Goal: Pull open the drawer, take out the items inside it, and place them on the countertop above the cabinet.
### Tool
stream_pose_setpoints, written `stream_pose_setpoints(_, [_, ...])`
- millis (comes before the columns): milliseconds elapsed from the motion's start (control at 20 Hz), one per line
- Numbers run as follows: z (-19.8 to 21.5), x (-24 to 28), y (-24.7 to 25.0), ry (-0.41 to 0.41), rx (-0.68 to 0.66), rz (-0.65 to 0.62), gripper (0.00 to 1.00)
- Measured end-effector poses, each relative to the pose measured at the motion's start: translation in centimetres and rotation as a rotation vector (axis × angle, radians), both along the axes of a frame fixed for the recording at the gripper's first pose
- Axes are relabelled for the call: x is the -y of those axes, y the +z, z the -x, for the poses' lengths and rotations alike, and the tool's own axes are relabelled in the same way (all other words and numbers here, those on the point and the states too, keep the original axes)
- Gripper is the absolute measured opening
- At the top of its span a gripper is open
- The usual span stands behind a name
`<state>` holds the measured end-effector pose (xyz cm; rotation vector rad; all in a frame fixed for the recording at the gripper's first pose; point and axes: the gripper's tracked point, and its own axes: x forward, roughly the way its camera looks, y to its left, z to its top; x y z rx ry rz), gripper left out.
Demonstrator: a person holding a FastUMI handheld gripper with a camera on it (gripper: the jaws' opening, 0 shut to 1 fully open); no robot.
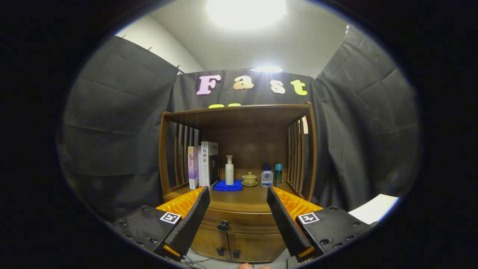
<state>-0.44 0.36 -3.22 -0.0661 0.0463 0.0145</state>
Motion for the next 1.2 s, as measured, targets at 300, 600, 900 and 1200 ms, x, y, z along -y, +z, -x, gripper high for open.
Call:
stream_pose_setpoints(300, [-1.7, 1.0, -1.4, -0.038, -0.033, -0.028, 0.98])
stream_pose_setpoints(600, [-4.1, 0.9, -5.4, -0.038, -0.095, -0.041, 0.98])
stream_pose_setpoints(900, [-7.5, 0.2, -10.3, -0.029, -0.159, -0.021, 0.98])
stream_pose_setpoints(1200, [-11.0, -1.1, -16.1, -0.025, -0.254, -0.032, 0.98])
